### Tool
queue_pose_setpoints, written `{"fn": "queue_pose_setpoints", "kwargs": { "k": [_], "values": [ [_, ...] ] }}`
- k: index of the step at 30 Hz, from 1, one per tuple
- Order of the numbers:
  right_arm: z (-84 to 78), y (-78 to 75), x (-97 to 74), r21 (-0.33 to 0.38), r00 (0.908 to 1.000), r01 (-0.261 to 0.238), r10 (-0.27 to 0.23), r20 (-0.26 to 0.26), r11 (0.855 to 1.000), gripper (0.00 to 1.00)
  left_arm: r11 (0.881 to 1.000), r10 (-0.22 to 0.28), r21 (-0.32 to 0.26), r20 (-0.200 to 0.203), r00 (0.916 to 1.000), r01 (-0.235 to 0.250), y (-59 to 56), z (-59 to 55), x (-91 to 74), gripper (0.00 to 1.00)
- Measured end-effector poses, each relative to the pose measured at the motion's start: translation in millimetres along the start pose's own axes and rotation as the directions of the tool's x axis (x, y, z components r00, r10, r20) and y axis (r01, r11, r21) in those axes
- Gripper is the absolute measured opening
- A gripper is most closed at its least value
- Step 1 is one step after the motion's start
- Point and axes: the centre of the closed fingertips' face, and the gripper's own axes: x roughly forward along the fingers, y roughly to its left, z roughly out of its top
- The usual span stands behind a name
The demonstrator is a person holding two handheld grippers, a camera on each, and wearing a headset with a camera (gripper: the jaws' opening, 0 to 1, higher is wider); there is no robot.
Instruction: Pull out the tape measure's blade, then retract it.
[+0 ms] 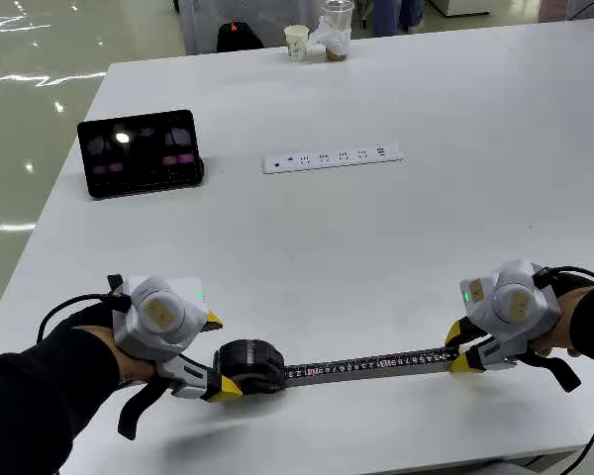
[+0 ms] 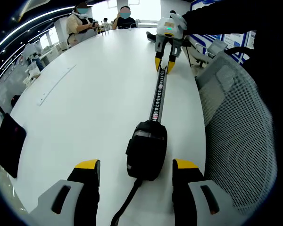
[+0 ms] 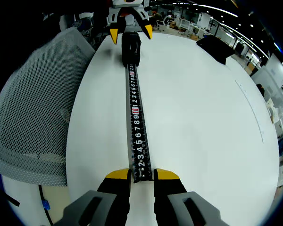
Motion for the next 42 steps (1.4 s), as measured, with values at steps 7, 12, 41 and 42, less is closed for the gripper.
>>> {"fn": "queue_pose_setpoints", "kwargs": {
  "k": [7,12,41,42],
  "values": [
    [8.0,-0.2,-8.7,-0.011,1.0000,-0.002,0.002,0.005,1.000,0.20,1.000,0.002,-0.017,0.011,0.9999,-0.001,-1.4,0.9,-6.4,0.66],
    [19.1,-3.8,-18.9,0.084,0.9958,0.042,-0.049,0.077,0.996,0.26,0.997,0.023,-0.068,0.031,0.9993,-0.021,-2.6,-0.2,-7.8,0.68],
    [4.9,5.7,-62.4,0.508,0.9069,0.173,-0.338,0.252,0.844,0.65,0.876,0.295,-0.442,0.174,0.9394,-0.193,8.7,-34.6,-46.9,0.87],
    [3.6,7.0,-62.4,0.512,0.9065,0.172,-0.339,0.252,0.842,0.66,0.874,0.298,-0.445,0.174,0.9385,-0.195,8.6,-36.4,-47.2,0.87]
  ]
}}
